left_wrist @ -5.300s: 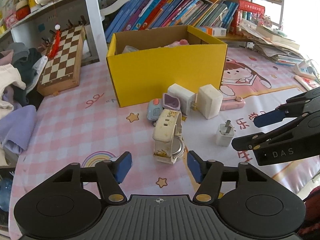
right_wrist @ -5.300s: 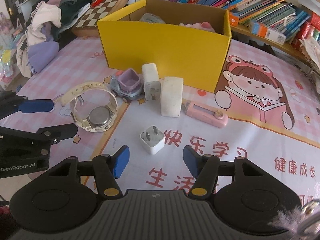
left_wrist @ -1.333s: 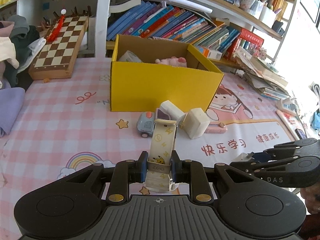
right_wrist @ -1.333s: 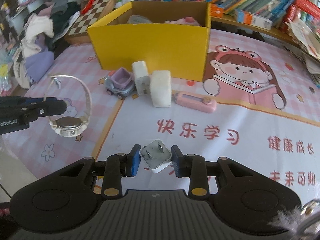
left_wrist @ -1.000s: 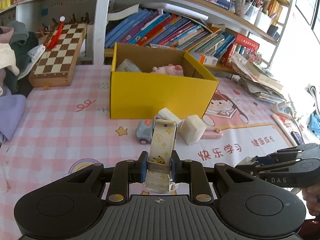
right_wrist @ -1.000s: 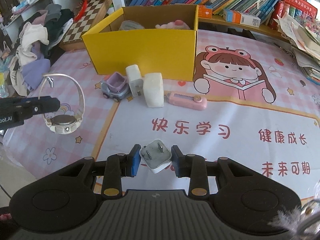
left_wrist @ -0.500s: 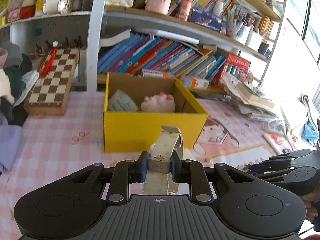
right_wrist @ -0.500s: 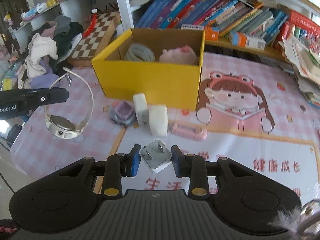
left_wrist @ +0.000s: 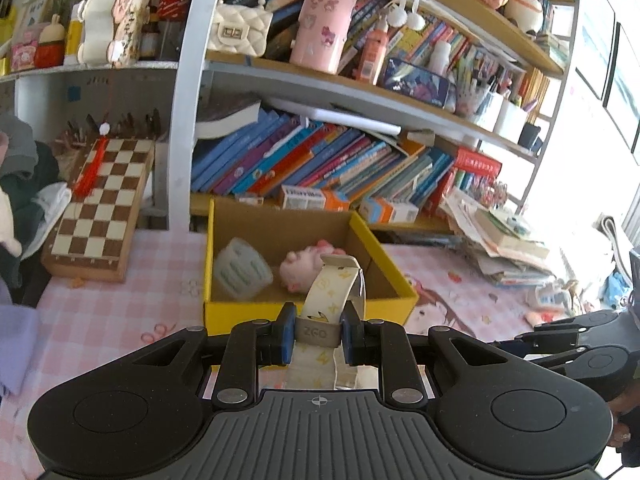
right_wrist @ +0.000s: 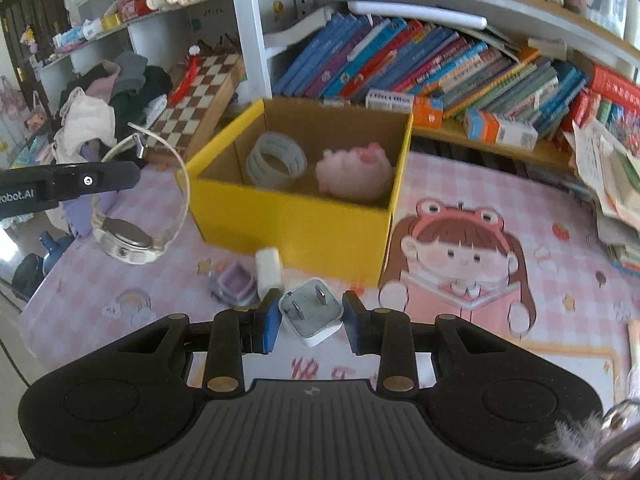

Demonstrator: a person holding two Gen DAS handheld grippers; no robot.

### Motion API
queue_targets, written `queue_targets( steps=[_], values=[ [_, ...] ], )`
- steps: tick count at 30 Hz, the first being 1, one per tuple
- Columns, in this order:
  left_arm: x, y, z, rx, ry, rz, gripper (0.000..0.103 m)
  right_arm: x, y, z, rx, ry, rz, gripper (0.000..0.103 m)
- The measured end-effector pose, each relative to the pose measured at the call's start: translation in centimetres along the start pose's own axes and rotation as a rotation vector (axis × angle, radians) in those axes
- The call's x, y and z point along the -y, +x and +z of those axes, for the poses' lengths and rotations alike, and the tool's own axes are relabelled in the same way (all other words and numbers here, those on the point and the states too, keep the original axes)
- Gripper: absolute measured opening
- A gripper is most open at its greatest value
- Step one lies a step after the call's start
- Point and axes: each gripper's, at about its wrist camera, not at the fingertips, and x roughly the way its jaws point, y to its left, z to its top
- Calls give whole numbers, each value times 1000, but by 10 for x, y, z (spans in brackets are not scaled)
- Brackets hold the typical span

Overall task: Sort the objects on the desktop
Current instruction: 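Carry the watch and charger with both tools over the yellow box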

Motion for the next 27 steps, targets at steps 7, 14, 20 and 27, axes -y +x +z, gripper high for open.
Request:
queue_targets(
  steps=[7, 14, 20, 27],
  values=[
    [2, 20, 23, 28, 20, 5, 21, 4, 9, 38, 40, -64, 14, 31],
    [-1, 41, 43, 45, 18, 25, 21, 12, 28, 72, 62, -107, 28, 31],
    [-8, 62, 52, 35, 22, 43, 21, 20, 48, 93, 65, -129, 38, 31],
    [-14, 89, 55, 0, 14, 63, 21, 29, 78, 108, 38, -134, 58, 31]
  ],
)
